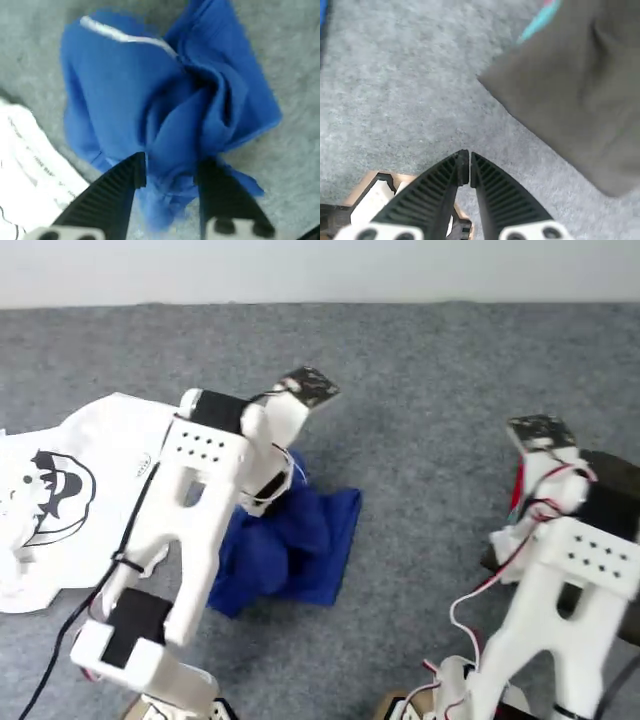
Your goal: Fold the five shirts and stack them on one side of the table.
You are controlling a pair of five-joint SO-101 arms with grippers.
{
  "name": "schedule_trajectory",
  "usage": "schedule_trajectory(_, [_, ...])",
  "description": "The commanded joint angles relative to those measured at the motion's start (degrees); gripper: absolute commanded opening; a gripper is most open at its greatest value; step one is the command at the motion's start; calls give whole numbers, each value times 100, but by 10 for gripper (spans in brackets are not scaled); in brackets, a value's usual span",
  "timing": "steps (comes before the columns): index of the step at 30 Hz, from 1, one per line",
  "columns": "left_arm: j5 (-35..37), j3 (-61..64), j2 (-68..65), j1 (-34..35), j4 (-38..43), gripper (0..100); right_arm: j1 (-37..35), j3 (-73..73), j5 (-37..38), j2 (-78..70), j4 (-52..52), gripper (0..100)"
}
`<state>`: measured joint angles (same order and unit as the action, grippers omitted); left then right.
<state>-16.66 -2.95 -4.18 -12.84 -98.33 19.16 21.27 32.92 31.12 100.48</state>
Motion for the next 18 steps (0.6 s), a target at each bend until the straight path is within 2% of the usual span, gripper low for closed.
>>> schedule_trajectory(1, [-35,-154,88,404,-88,190,-848,-53,-53,127,180,14])
schedule_trajectory(7, [-510,-163,730,1099,-220,188,-1956,-44,-695,119,-215,15])
schedule_trajectory(12, [-800,180,1512,1820,-220,188,-2853,-26,-774,75,-286,15])
schedule_trajectory(18, [-1266,980,2453,2716,-220,188,-3336,-185,-870,-505,-356,15])
